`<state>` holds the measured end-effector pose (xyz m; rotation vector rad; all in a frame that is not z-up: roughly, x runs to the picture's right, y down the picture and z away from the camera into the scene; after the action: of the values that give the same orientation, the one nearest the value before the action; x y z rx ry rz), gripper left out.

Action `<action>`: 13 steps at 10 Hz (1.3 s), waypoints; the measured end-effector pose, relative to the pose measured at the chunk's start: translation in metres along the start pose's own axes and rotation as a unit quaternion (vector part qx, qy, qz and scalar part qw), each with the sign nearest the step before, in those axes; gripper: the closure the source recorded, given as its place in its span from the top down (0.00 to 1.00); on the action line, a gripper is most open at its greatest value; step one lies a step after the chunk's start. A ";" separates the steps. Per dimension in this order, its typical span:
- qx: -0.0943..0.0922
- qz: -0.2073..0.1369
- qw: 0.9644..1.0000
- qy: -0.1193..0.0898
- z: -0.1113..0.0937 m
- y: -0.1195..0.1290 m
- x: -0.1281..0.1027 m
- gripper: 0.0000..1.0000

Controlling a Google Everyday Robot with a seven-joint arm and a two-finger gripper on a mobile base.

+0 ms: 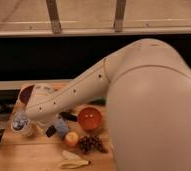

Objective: Wipe tray with eraser

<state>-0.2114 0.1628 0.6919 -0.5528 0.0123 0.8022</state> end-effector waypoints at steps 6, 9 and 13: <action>0.044 0.111 0.985 -0.121 -0.048 -0.130 0.002 0.00; 0.039 0.160 0.974 -0.156 -0.070 -0.199 0.012 0.00; 0.036 0.168 0.972 -0.163 -0.075 -0.211 0.013 0.00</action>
<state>-0.0436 0.0178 0.7230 -0.3476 -0.1701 1.2110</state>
